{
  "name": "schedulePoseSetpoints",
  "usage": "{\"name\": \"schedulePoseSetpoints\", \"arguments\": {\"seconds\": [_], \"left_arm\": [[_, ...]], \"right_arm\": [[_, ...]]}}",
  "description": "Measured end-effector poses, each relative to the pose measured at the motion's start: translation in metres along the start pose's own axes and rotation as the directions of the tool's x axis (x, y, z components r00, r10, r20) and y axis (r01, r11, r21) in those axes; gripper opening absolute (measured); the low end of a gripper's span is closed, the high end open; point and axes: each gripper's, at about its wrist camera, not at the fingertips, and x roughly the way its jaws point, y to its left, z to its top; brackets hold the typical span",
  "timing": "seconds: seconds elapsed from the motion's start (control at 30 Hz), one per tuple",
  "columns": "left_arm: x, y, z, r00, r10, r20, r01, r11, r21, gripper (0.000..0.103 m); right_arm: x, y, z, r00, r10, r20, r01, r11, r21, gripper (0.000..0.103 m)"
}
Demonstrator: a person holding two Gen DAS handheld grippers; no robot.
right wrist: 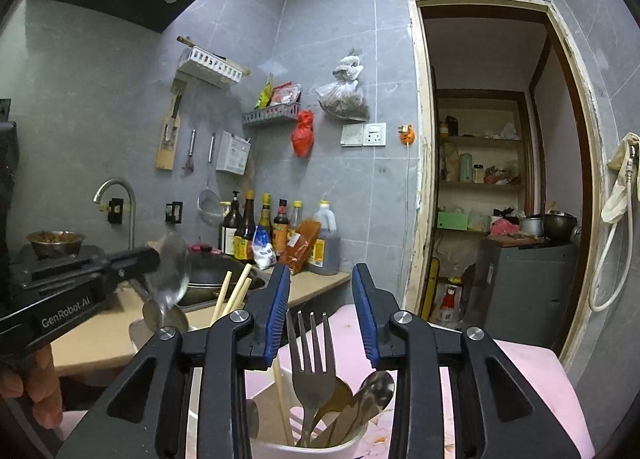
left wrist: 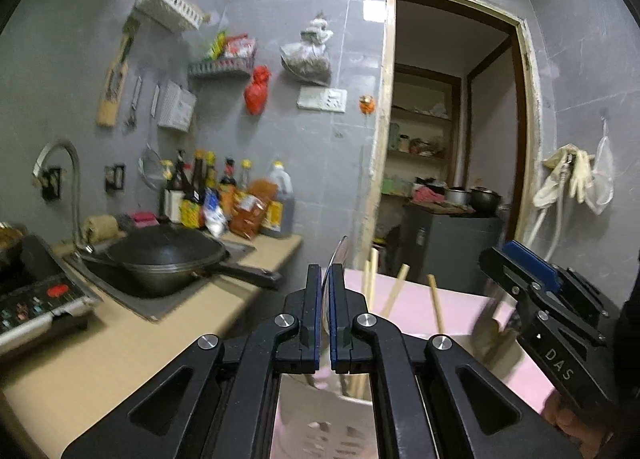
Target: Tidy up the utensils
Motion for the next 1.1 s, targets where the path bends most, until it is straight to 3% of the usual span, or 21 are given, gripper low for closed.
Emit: {"name": "schedulePoseSetpoints", "arguments": {"seconds": [0.17,0.23,0.3,0.47,0.9,1.1], "left_arm": [[-0.006,0.0,0.004,0.999,-0.039,-0.017,0.039,0.999,-0.03,0.005],[-0.01,-0.002,0.007,0.998,-0.055,-0.014,0.054,0.998,-0.036,0.012],[-0.015,-0.002,0.01,0.997,-0.072,-0.005,0.071,0.996,-0.049,0.031],[-0.026,-0.008,0.017,0.996,-0.095,0.005,0.095,0.994,-0.053,0.034],[-0.061,-0.023,0.006,0.991,-0.123,-0.059,0.121,0.992,-0.025,0.077],[-0.077,-0.028,-0.013,0.986,-0.139,-0.09,0.139,0.99,-0.006,0.091]], "right_arm": [[-0.011,-0.004,0.005,1.0,-0.016,0.019,0.015,1.0,0.021,0.043],[-0.017,-0.008,0.008,0.999,-0.027,0.037,0.026,0.999,0.027,0.052],[-0.022,-0.011,0.011,0.998,-0.04,0.041,0.039,0.999,0.031,0.054],[-0.034,-0.018,0.014,0.997,-0.064,0.04,0.062,0.997,0.05,0.066],[-0.086,-0.033,0.018,0.992,-0.122,-0.036,0.125,0.989,0.083,0.102],[-0.112,-0.03,0.009,0.982,-0.163,-0.092,0.17,0.983,0.075,0.103]]}}
